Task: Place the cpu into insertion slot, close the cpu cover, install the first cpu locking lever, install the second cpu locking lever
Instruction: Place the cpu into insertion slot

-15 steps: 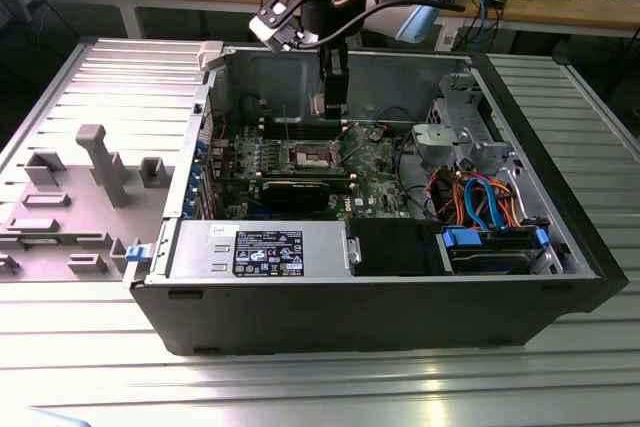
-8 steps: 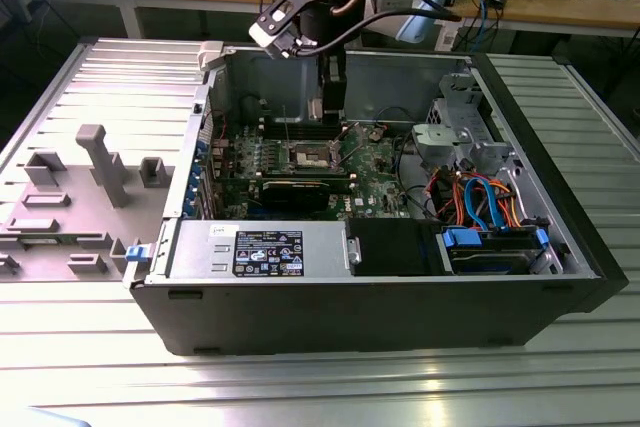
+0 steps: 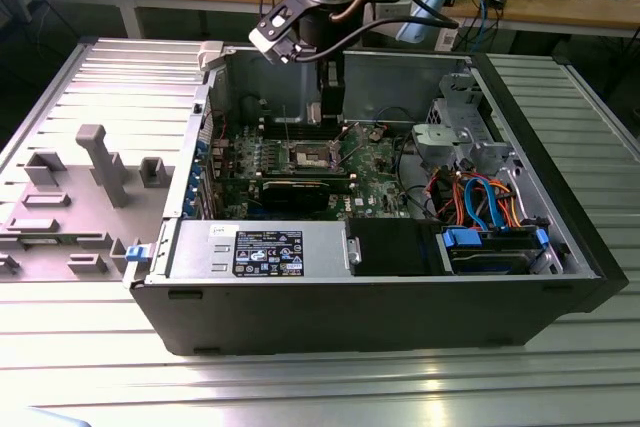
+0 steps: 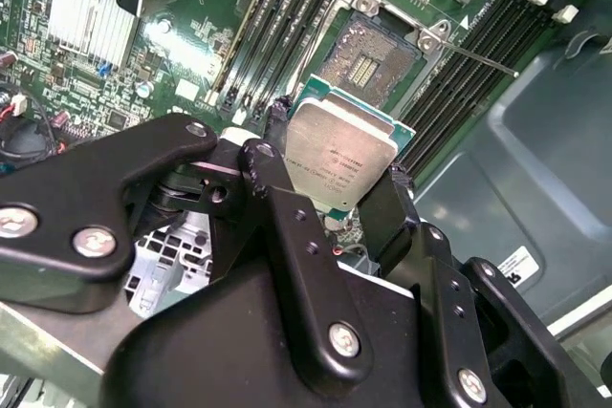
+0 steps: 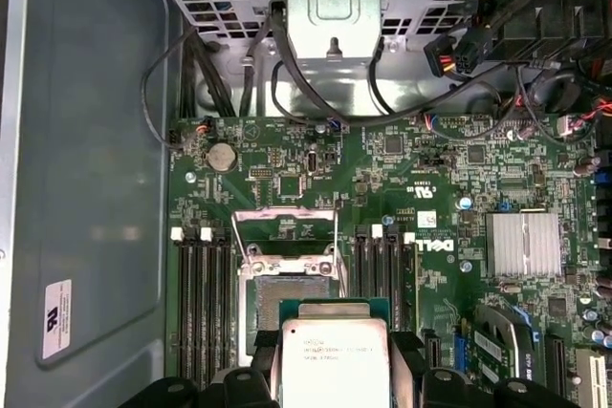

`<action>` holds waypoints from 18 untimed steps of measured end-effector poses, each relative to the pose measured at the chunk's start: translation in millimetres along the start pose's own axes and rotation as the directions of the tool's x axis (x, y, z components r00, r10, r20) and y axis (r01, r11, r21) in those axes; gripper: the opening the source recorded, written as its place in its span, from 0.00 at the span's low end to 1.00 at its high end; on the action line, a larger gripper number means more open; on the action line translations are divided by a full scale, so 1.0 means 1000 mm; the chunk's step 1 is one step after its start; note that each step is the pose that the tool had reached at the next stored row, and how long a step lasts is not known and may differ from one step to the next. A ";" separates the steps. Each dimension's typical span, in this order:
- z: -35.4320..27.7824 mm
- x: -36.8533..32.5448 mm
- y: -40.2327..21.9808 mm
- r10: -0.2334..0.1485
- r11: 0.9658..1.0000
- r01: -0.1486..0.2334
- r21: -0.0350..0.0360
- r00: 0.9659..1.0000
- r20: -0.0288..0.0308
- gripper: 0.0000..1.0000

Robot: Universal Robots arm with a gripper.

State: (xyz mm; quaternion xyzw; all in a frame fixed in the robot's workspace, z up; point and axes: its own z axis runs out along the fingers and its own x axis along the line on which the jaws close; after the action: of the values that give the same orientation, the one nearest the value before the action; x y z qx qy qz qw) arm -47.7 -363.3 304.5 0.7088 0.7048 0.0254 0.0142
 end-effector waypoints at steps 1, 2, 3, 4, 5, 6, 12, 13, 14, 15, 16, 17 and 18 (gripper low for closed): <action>0.0006 0.0000 0.0000 0.001 1.000 -0.001 0.000 1.000 0.000 0.54; 0.0016 0.0000 -0.0001 0.001 1.000 -0.001 0.001 1.000 0.001 0.54; 0.0031 0.0000 -0.0002 0.002 1.000 -0.002 0.002 1.000 0.001 0.54; 0.0038 -0.0001 -0.0003 0.002 1.000 -0.002 0.003 1.000 0.002 0.54; 0.0044 -0.0001 -0.0003 0.002 1.000 -0.002 0.003 1.000 0.002 0.54; 0.0052 -0.0001 -0.0004 0.002 1.000 -0.002 0.004 1.000 0.002 0.54; 0.0100 -0.0002 -0.0007 0.007 1.000 -0.007 0.023 1.000 0.003 0.54; 0.0107 -0.0002 -0.0007 0.007 1.000 -0.007 0.026 1.000 0.003 0.54; 0.0113 -0.0002 -0.0007 0.008 1.000 -0.008 0.029 1.000 0.003 0.54; 0.0122 -0.0002 -0.0008 0.008 0.999 -0.008 0.032 1.000 0.003 0.54; 0.0129 -0.0002 -0.0009 0.008 0.999 -0.009 0.032 1.000 0.004 0.54; 0.0131 -0.0002 -0.0009 0.008 0.999 -0.009 0.032 1.000 0.004 0.54; 0.0132 -0.0002 -0.0009 0.008 0.999 -0.008 0.032 1.000 0.005 0.54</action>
State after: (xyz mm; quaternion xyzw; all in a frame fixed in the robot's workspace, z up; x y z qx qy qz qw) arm -47.8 -363.3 291.3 0.7119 0.7021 0.0125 0.0044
